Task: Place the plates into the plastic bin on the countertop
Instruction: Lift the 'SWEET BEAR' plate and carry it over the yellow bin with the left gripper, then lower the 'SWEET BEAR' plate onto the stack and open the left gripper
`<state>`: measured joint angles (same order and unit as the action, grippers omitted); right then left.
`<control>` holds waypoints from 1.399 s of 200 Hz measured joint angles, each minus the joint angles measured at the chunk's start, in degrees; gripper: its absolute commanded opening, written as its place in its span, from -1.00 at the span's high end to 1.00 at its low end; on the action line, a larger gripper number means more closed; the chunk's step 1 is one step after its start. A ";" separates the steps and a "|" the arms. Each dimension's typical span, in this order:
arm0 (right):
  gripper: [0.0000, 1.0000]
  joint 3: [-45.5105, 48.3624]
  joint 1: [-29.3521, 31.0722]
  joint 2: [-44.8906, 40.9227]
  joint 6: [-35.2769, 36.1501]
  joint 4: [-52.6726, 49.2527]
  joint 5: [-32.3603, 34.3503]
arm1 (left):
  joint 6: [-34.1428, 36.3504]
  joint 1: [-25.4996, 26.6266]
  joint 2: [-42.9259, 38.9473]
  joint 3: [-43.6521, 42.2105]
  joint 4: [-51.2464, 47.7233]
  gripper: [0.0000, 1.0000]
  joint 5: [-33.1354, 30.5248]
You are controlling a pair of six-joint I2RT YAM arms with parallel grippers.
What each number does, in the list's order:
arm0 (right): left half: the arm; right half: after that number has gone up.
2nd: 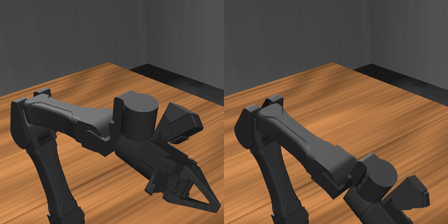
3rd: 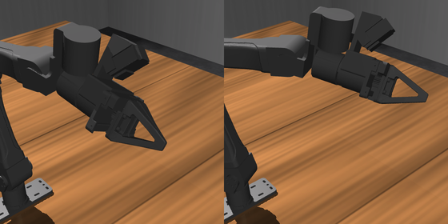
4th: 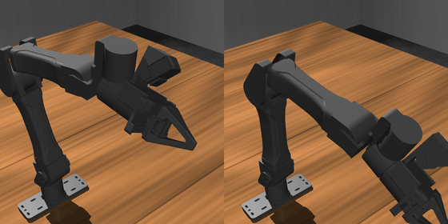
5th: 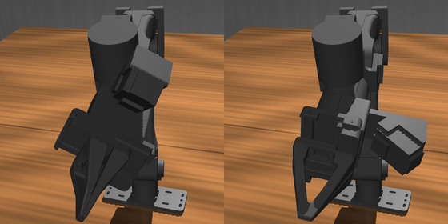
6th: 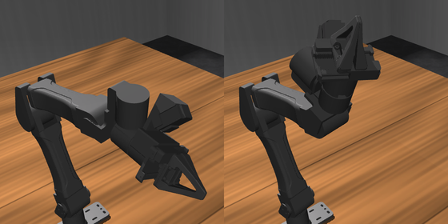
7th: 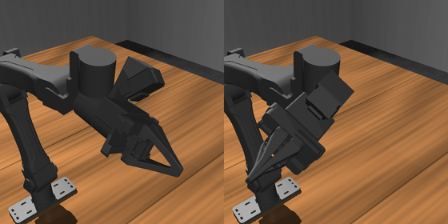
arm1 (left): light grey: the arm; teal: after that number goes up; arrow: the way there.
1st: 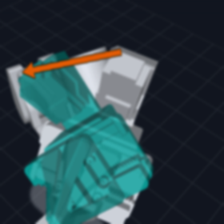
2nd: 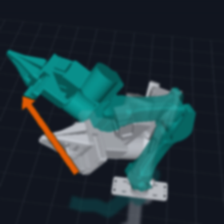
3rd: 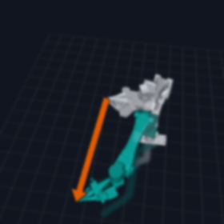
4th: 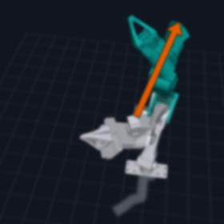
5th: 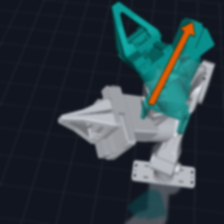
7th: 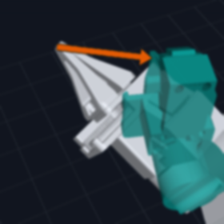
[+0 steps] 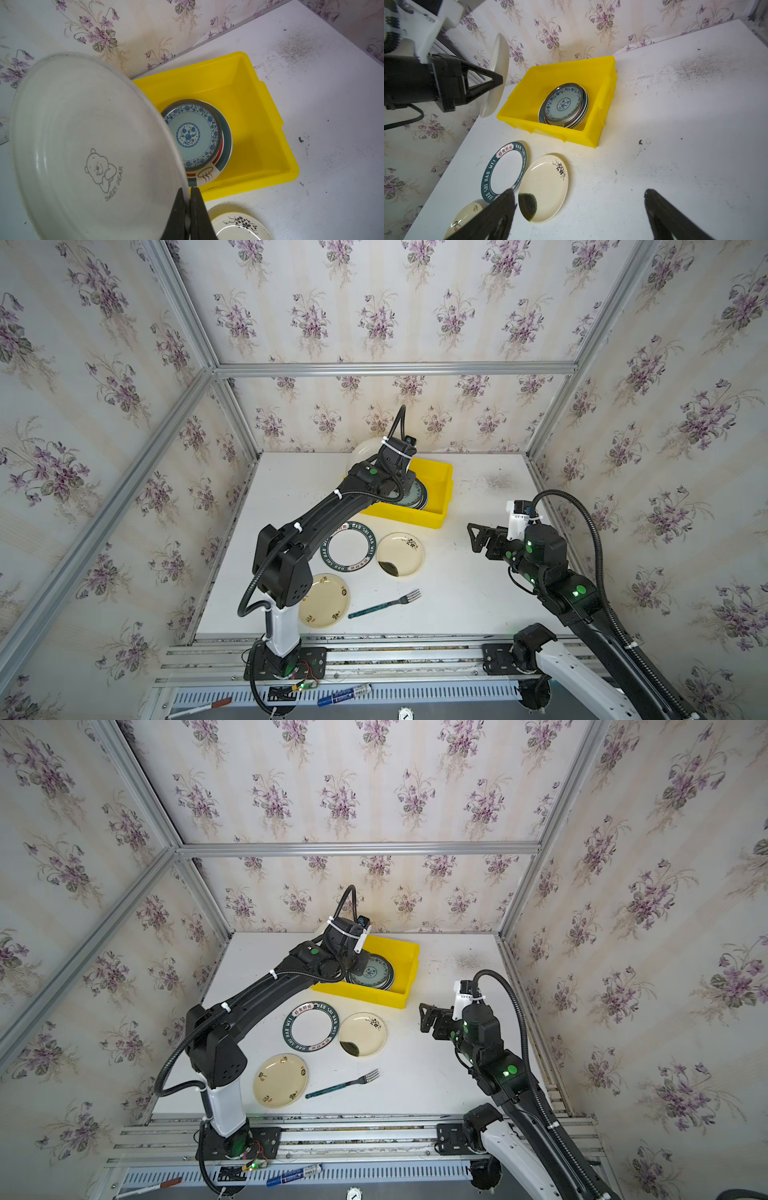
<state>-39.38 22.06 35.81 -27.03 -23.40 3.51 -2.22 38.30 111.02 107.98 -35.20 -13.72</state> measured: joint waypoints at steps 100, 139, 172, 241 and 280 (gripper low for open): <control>-0.97 0.85 -0.07 -4.39 -0.17 -4.66 3.56 | 2.95 4.24 12.31 10.86 -0.11 1.00 2.05; -0.97 0.85 -0.07 -4.74 -0.20 -6.01 3.80 | 1.60 4.33 15.13 10.99 -0.20 1.00 4.61; -0.97 0.85 -0.07 -4.50 -0.61 -6.25 3.74 | 1.22 4.28 17.07 11.93 -0.09 1.00 4.59; -0.97 0.85 -0.07 -4.35 -1.22 -6.64 2.89 | -0.09 4.04 21.11 14.58 0.15 0.87 4.00; -0.97 0.83 -0.07 -4.22 -1.20 -6.71 2.91 | -1.25 3.69 23.12 16.02 -0.28 0.84 4.07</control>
<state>-38.54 22.00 31.59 -28.23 -30.11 6.42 -3.46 42.00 134.15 124.01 -35.48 -9.65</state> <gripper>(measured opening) 0.985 0.080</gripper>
